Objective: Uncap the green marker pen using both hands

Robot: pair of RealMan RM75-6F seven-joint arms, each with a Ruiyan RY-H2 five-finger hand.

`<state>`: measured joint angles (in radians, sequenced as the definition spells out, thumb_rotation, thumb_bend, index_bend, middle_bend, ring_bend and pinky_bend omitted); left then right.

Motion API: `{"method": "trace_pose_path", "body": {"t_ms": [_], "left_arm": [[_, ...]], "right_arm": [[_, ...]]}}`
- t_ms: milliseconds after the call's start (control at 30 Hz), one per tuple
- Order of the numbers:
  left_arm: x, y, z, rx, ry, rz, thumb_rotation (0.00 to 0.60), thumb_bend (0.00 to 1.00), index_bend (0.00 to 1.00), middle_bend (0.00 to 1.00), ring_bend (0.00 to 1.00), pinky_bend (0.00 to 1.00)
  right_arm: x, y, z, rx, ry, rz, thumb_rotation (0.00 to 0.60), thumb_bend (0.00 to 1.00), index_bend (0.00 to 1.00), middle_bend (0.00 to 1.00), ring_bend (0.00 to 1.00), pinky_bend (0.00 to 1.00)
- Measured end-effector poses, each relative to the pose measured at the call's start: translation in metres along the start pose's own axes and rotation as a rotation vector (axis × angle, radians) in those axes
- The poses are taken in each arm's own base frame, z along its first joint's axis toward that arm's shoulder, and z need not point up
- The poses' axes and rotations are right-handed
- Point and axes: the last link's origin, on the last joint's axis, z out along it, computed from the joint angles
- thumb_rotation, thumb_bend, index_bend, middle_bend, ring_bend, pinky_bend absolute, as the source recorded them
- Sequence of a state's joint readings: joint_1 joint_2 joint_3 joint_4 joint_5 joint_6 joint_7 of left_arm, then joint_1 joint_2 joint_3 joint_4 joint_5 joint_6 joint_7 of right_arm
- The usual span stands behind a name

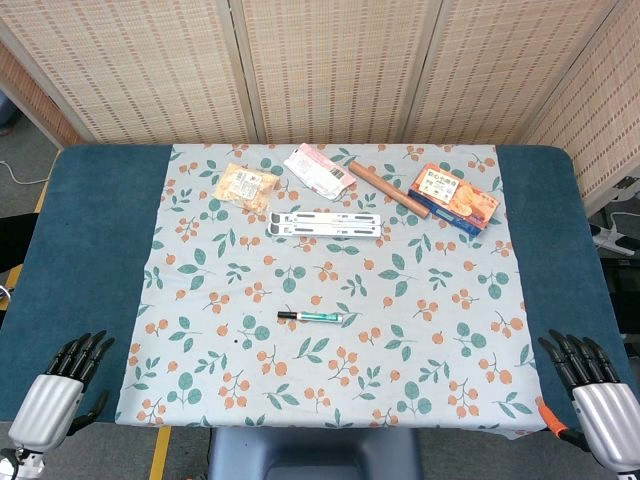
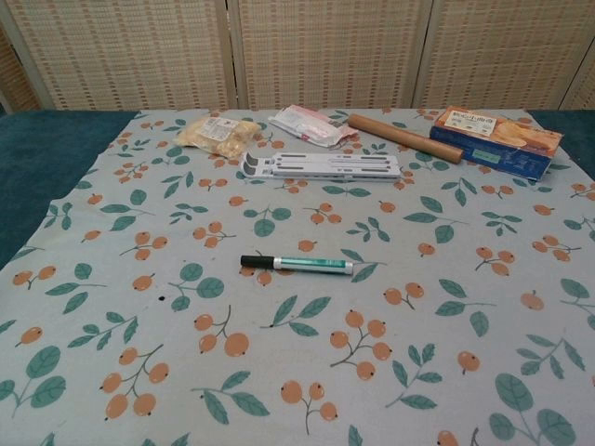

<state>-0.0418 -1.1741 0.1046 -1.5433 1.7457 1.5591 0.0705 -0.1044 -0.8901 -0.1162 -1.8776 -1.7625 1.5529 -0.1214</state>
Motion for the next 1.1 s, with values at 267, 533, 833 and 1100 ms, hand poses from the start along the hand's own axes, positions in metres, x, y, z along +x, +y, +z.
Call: {"method": "trace_pose_path", "body": {"t_ms": [267, 533, 833, 1100], "left_arm": [[-0.001, 0.011, 0.001, -0.057, 0.008, -0.005, 0.600, 0.42, 0.00, 0.00, 0.00, 0.12], [0.005, 0.001, 0.015, -0.024, 0.025, -0.014, 0.600, 0.42, 0.00, 0.00, 0.00, 0.12], [0.006, -0.013, 0.027, 0.031, 0.023, -0.008, 0.600, 0.42, 0.00, 0.00, 0.00, 0.12], [-0.002, -0.018, 0.038, 0.080, 0.000, 0.016, 0.600, 0.42, 0.00, 0.00, 0.00, 0.12]], "right_arm": [[-0.007, -0.005, 0.005, 0.036, 0.023, 0.017, 0.600, 0.16, 0.00, 0.00, 0.00, 0.00], [-0.040, -0.048, 0.041, 0.129, 0.036, 0.020, 0.600, 0.17, 0.11, 0.15, 0.00, 0.00], [-0.090, -0.146, 0.126, 0.216, -0.028, -0.028, 0.600, 0.20, 0.23, 0.22, 0.00, 0.00], [-0.119, -0.216, 0.197, 0.253, -0.083, -0.073, 0.600, 0.21, 0.24, 0.23, 0.00, 0.00]]}}
